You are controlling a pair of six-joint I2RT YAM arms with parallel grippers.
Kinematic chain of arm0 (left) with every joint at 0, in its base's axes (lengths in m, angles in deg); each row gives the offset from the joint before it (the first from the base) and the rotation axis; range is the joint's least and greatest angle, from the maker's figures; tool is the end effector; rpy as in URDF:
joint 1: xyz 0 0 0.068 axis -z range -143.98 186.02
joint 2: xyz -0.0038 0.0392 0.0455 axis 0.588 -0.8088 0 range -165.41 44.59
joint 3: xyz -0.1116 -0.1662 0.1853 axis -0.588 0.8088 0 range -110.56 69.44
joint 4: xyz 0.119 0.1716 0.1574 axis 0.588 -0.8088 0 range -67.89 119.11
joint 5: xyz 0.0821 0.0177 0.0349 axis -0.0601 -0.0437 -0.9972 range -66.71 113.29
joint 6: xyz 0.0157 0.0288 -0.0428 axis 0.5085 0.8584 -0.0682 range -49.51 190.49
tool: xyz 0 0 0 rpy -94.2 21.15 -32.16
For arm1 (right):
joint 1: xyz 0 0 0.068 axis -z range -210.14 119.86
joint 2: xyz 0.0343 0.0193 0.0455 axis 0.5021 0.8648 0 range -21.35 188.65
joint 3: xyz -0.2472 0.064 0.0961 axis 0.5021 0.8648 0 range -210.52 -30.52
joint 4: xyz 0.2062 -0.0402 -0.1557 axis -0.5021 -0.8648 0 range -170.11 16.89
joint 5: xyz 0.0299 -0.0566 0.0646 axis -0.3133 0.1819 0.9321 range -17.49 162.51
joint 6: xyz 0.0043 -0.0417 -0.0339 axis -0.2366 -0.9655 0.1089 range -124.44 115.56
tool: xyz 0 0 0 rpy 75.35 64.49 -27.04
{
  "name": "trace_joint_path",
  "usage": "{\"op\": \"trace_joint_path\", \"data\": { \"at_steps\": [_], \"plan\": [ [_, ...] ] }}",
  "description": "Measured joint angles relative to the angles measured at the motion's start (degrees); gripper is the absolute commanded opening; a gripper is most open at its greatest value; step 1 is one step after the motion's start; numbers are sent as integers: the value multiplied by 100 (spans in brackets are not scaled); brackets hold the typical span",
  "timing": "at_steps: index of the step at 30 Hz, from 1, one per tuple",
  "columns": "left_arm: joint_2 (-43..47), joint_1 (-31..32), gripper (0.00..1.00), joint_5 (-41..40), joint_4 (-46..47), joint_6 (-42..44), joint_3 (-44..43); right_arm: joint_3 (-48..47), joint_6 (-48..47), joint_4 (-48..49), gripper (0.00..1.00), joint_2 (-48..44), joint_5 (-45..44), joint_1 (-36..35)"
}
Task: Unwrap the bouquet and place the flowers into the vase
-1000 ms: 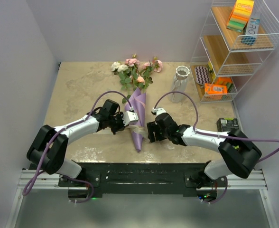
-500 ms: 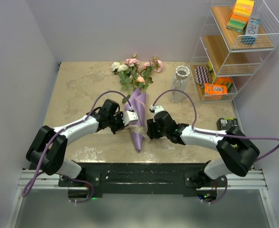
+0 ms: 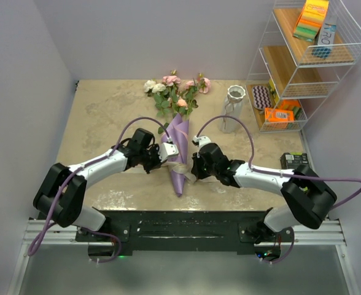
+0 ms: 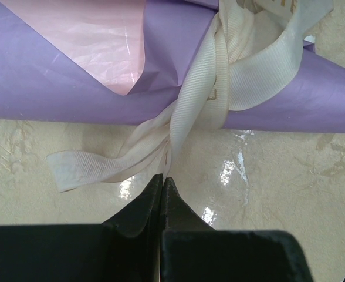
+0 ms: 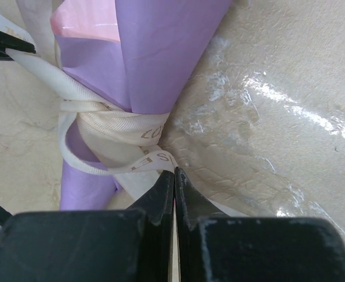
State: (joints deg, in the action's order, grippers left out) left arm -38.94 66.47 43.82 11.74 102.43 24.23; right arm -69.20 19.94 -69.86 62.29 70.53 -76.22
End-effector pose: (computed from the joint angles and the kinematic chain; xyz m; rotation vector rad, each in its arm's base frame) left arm 0.2352 -0.1528 0.1822 1.4175 2.0703 -0.4436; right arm 0.2009 0.2068 0.1724 -0.4283 2.3322 0.5798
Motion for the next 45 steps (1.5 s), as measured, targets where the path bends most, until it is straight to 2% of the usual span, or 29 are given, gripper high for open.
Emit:
{"op": "trace_joint_path", "data": {
  "at_steps": [5, 9, 11, 14, 19, 27, 33, 37, 38, 39, 41, 42, 43, 44, 45],
  "plan": [
    [243, 0, 0, -42, -142, -129, -42, 2, 50, -260, 0, -649, -201, 0],
    [560, -61, 0, -175, -426, -262, -435, -26, 120, -498, 0, -1676, -494, 0],
    [695, -271, 0, -203, -542, -380, -754, -122, 138, -682, 0, -2052, -697, 0],
    [817, -911, 0, -197, -695, -535, -1261, -345, 164, -1019, 0, -2376, -1080, 0],
    [1025, -2050, 0, -282, -822, -603, -1534, -581, 352, -1646, 0, -2564, -1893, 2],
    [1327, -2981, 0, -719, -1106, -603, -1401, -710, 922, -2918, 0, -3112, -3512, 157],
    [1331, -3860, 0, -1233, -1119, -601, -1189, -1204, 1274, -3729, 0, -2979, -4284, 857],
    [1349, -4054, 3, -1453, -1080, -590, -1110, -1228, 1486, -4203, 1, -2688, -4555, 1335],
    [1349, -4057, 5, -1482, -1073, -590, -1091, -1228, 1547, -4321, 4, -2623, -4640, 1392],
    [1349, -4057, 16, -1495, -1056, -590, -1080, -1231, 1604, -4437, 9, -2557, -4715, 1429],
    [1349, -4057, 36, -1552, -1040, -592, -1056, -1276, 1679, -4638, 10, -2430, -4870, 1499],
    [1349, -4057, 59, -1609, -1019, -588, -1043, -1327, 1694, -4717, 17, -2356, -4937, 1541],
    [1349, -4057, 75, -1663, -997, -577, -1029, -1403, 1700, -4787, 55, -2282, -4986, 1602],
    [1349, -4057, 93, -1718, -975, -551, -1023, -1495, 1696, -4835, 73, -2197, -5027, 1674],
    [1349, -4057, 99, -1777, -946, -549, -1019, -1591, 1725, -4868, 88, -2118, -5086, 1740]
  ]
}}
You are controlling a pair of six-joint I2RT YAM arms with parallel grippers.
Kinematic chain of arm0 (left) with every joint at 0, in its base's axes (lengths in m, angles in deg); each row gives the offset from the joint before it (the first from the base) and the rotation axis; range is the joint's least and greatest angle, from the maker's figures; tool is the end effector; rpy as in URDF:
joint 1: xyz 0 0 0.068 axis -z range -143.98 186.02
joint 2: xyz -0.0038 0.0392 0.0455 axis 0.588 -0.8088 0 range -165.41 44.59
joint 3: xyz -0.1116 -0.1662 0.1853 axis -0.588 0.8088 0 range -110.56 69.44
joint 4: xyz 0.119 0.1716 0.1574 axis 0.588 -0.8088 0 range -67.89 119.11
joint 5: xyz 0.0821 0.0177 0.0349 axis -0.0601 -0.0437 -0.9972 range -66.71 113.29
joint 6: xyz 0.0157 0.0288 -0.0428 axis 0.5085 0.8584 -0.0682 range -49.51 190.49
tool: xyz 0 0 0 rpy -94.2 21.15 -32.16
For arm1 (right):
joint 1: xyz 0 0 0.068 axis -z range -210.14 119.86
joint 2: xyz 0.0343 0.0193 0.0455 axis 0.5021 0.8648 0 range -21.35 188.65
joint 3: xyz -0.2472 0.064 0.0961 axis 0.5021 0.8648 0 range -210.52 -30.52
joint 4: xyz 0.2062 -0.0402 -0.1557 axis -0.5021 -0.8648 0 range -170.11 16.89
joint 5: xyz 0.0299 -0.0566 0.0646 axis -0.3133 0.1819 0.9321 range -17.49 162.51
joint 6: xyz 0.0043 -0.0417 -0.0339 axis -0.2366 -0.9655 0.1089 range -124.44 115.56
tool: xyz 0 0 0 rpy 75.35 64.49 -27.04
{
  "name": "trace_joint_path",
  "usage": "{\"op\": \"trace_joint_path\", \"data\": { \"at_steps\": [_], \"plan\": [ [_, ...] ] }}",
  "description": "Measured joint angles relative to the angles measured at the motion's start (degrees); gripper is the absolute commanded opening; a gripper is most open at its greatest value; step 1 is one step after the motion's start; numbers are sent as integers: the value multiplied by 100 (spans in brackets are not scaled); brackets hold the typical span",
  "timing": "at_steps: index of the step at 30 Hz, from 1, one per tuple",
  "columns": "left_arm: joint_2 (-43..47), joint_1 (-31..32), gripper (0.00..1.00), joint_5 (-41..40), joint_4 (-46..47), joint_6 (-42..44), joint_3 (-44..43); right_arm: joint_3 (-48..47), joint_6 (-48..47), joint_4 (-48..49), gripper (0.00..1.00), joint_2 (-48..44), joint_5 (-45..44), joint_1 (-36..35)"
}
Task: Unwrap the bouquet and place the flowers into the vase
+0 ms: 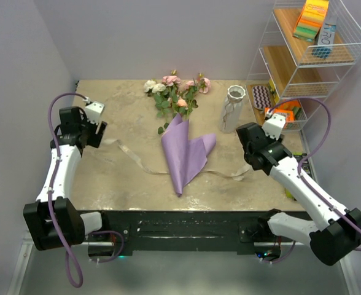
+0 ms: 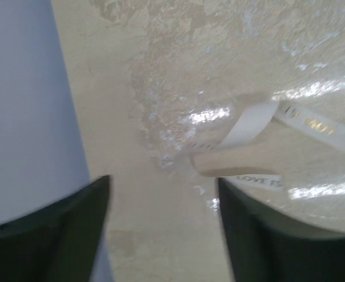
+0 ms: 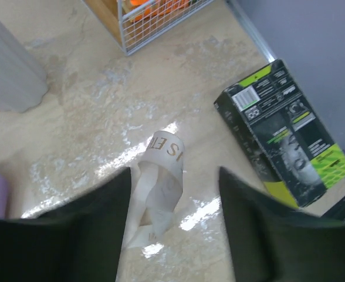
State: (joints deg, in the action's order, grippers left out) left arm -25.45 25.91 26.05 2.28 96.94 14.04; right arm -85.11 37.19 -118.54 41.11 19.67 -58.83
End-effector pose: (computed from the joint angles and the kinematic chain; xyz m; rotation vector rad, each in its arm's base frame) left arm 0.2604 0.0447 0.2851 0.3531 2.2818 0.2737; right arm 0.1942 0.0740 0.2969 0.5748 2.0278 -0.4473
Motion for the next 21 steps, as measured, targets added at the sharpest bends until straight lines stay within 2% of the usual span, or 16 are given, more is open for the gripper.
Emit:
{"op": "trace_joint_path", "data": {
  "at_steps": [1, 6, 11, 14, 16, 18, 21],
  "plan": [
    [0, 0, 99, -55, 28, -37, 0, -98, -28, -28, 99, 76, -37, 63],
    [114, 0, 99, -24, 48, -9, -11, -505, -190, -48, 99, 271, -42, 173],
    [120, 173, 99, 1167, -671, 76, -730, -549, -595, 299, 99, -37, 157, 170],
    [-61, 994, 99, 1862, -739, 142, -1290, -551, -837, 525, 98, -229, 400, 170],
    [-313, 1635, 97, 2291, -675, 164, -1491, -551, -990, 682, 94, -328, 616, 170],
    [-704, 2072, 90, 2608, -671, 162, -1698, -546, -1130, 833, 88, -422, 798, 170],
    [-1803, 2476, 88, 2986, -693, 160, -2280, -439, -1300, 1106, 84, -678, 1130, 168]
  ]
}}
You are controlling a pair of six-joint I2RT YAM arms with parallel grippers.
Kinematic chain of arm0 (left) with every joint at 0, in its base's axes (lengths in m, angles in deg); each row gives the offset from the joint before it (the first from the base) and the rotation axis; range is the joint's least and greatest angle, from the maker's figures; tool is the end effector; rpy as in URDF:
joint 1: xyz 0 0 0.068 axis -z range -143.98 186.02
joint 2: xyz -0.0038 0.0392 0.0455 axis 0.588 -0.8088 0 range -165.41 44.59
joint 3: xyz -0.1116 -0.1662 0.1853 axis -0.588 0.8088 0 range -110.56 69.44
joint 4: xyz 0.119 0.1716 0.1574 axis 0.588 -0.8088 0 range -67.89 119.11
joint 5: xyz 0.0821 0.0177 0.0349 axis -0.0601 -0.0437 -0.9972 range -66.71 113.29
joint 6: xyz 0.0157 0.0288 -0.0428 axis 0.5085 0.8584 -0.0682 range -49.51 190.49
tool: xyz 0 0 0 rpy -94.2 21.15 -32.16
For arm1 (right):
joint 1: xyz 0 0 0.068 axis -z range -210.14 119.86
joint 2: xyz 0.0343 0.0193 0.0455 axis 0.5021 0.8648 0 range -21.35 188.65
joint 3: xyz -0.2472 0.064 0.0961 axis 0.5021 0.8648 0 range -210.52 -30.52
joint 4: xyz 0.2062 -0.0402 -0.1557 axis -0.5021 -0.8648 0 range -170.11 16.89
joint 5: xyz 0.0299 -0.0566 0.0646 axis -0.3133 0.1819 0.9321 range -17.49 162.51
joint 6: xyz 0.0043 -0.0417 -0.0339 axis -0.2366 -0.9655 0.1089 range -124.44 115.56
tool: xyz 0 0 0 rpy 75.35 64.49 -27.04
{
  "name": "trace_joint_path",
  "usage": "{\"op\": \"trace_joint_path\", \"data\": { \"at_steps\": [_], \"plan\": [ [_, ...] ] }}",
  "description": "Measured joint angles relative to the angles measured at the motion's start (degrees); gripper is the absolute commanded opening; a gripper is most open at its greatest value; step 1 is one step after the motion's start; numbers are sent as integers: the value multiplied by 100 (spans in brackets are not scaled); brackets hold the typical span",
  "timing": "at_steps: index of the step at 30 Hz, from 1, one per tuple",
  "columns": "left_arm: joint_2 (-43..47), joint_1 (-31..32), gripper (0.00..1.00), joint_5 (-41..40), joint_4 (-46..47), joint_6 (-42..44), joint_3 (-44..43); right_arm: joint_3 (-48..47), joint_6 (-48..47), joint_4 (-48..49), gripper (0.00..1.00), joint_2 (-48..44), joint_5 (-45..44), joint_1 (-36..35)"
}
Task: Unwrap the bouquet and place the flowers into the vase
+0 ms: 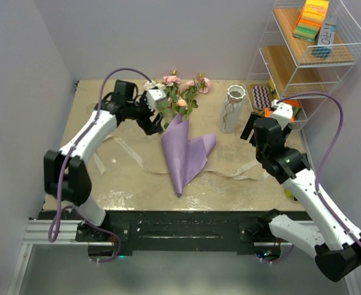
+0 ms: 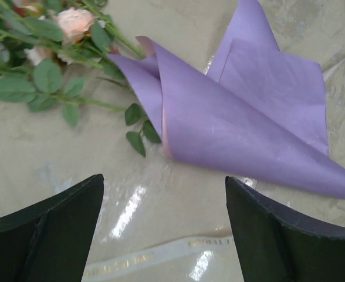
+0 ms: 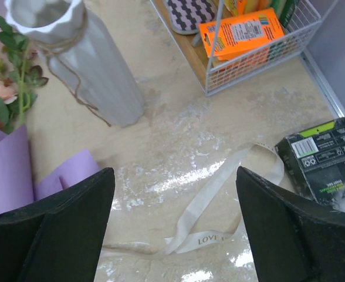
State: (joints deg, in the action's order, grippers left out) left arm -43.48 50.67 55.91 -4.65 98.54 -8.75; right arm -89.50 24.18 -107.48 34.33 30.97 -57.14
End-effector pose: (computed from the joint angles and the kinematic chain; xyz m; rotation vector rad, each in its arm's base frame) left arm 0.3222 -0.1041 0.3226 1.0705 1.9720 -0.5358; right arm 0.1875 0.0691 0.3537 0.4399 1.9202 -0.1383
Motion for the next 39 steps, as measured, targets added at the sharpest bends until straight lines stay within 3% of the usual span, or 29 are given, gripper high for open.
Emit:
{"op": "trace_joint_path", "data": {
  "at_steps": [4, 7, 13, 24, 30, 37, 39],
  "plan": [
    [-1300, 315, 88, 192, -17, -2, -688, 142, -173, 240, 73, -297, 348, 2],
    [-1875, 527, 88, 321, -85, 4, -1117, 208, -238, 382, 72, -354, 544, 2],
    [-2656, 774, 89, 579, -229, 164, -2092, 420, -334, 511, 72, -380, 839, 0],
    [-3488, 813, 84, 511, -455, 297, -2682, 448, -439, 638, 72, -363, 1158, 2],
    [-3731, 831, 76, 507, -688, 328, -2896, 450, -481, 734, 74, -374, 1287, 0],
    [-3740, 841, 47, 509, -791, 415, -2889, 452, -520, 817, 74, -376, 1351, 2],
    [-3740, 841, 45, 516, -804, 446, -2881, 470, -531, 831, 74, -400, 1386, 0]
  ]
}}
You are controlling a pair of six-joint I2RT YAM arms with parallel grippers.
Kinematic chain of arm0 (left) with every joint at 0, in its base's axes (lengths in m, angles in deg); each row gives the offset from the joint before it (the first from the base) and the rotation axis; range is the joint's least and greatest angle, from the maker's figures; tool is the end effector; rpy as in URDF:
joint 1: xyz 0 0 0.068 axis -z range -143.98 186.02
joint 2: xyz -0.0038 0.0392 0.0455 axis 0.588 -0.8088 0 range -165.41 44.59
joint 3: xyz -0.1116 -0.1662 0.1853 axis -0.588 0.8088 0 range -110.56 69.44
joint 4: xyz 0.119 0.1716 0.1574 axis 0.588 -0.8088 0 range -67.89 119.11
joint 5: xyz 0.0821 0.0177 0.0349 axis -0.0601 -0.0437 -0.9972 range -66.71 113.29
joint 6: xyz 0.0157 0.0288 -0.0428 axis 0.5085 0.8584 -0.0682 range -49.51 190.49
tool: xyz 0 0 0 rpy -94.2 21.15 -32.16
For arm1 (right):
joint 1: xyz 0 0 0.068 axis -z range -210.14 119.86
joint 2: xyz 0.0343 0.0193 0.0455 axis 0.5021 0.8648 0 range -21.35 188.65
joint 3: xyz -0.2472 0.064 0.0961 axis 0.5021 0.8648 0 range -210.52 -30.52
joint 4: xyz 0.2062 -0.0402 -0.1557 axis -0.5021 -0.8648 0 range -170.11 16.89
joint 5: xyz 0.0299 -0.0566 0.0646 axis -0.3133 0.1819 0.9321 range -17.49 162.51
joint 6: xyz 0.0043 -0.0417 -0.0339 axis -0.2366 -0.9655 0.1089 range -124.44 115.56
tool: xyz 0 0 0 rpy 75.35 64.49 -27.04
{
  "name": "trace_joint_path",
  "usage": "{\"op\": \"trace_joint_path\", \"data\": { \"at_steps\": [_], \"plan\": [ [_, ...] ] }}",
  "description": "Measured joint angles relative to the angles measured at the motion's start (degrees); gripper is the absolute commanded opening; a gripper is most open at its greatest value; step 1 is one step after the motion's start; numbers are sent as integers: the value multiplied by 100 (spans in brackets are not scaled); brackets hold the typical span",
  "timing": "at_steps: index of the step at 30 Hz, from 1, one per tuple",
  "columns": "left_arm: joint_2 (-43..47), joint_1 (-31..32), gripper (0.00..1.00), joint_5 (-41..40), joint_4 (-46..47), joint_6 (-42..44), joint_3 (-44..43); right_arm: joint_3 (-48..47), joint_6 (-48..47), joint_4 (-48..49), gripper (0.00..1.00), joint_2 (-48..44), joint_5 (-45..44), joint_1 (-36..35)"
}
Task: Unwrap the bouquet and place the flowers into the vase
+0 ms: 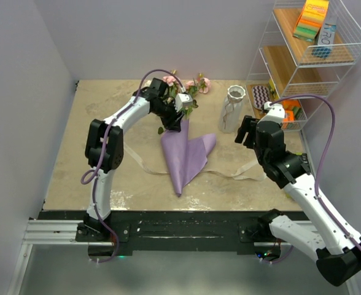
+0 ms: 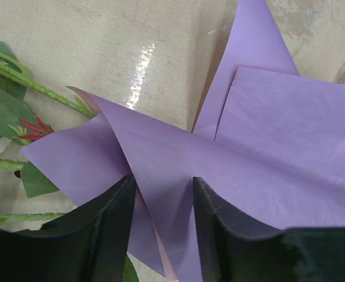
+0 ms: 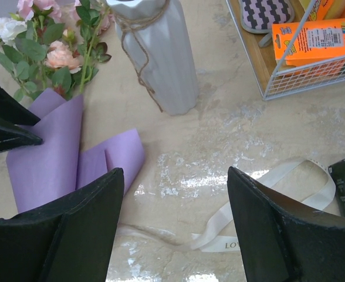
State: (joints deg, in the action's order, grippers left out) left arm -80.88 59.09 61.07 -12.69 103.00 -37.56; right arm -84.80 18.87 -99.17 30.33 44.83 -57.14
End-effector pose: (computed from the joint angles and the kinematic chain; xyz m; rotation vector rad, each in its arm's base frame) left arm 0.4287 -0.2063 0.2191 1.3487 2.0782 -0.7875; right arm 0.1813 0.0738 0.3497 0.2468 1.9167 0.1068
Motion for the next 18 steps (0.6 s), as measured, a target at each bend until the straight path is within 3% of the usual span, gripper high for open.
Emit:
{"op": "trace_joint_path", "data": {
  "at_steps": [3, 5, 6, 7, 8, 18],
  "plan": [
    [0, 4, 43, 17, -46, 17, 0, 4, -2, 0, 74, -44, 24, 2],
    [0, 15, 32, 37, -103, 35, 0, 7, -4, 0, 74, -63, 26, 2],
    [0, 24, 26, 52, -142, 61, 0, 7, -4, -2, 74, -74, 26, 2],
    [0, 33, 8, 61, -177, 98, 0, 7, -4, 2, 73, -85, 26, 2],
    [0, 42, 0, 76, -227, 120, 0, 4, -4, 2, 73, -98, 28, 2],
    [15, 70, 0, 105, -708, 157, -332, 7, -2, 0, 73, -190, 35, 2]
  ]
}}
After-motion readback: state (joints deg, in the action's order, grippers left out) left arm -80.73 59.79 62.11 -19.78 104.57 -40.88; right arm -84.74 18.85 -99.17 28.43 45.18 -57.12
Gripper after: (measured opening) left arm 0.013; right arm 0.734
